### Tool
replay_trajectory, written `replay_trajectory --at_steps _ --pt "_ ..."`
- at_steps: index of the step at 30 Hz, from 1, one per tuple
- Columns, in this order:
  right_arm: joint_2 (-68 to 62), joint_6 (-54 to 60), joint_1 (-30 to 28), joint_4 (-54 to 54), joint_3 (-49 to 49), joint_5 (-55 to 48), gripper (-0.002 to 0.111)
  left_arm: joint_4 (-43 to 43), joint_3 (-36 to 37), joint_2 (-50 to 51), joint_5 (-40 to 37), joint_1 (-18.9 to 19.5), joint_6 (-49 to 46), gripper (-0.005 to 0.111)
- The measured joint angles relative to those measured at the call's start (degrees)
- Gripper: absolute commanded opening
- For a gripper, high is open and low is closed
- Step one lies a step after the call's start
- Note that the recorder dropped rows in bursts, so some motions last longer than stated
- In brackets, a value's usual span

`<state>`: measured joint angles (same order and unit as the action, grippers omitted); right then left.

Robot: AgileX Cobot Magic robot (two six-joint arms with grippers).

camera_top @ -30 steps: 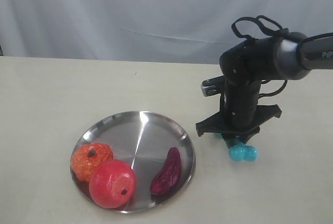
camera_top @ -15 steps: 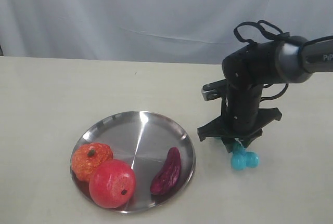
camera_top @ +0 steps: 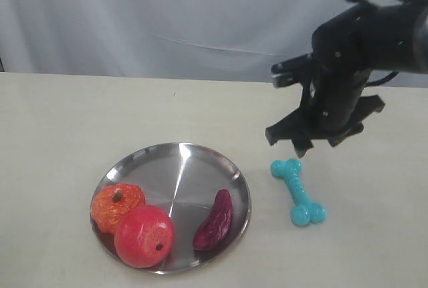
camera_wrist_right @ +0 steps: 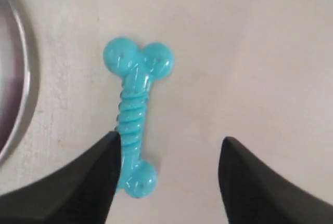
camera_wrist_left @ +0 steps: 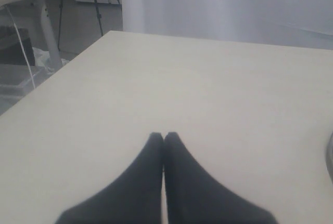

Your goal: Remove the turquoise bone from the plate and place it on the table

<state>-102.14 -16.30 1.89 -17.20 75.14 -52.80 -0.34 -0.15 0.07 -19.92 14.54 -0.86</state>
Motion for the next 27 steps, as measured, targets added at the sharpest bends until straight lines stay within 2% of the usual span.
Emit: replay_trajectory --at_steps 4,5,12,17,27 --pt "9.29 0.23 0.0 -1.59 0.0 0.1 0.004 0.0 0.0 0.0 0.0 0.0 0.0 0.0" --pt "11.28 0.23 0.0 -1.71 0.0 0.44 0.0 0.0 0.0 0.0 0.0 0.0 0.0 0.0" --pt "27.7 0.23 0.0 -1.7 -0.15 5.67 0.0 0.0 0.0 0.0 0.0 0.0 0.0 0.0" --pt "39.19 0.23 0.0 -1.7 -3.65 12.89 0.0 0.0 0.0 0.0 0.0 0.0 0.0 0.0" --pt "66.49 -0.24 0.0 -1.82 -23.29 36.46 0.0 0.0 0.0 0.0 0.0 0.0 0.0 0.0"
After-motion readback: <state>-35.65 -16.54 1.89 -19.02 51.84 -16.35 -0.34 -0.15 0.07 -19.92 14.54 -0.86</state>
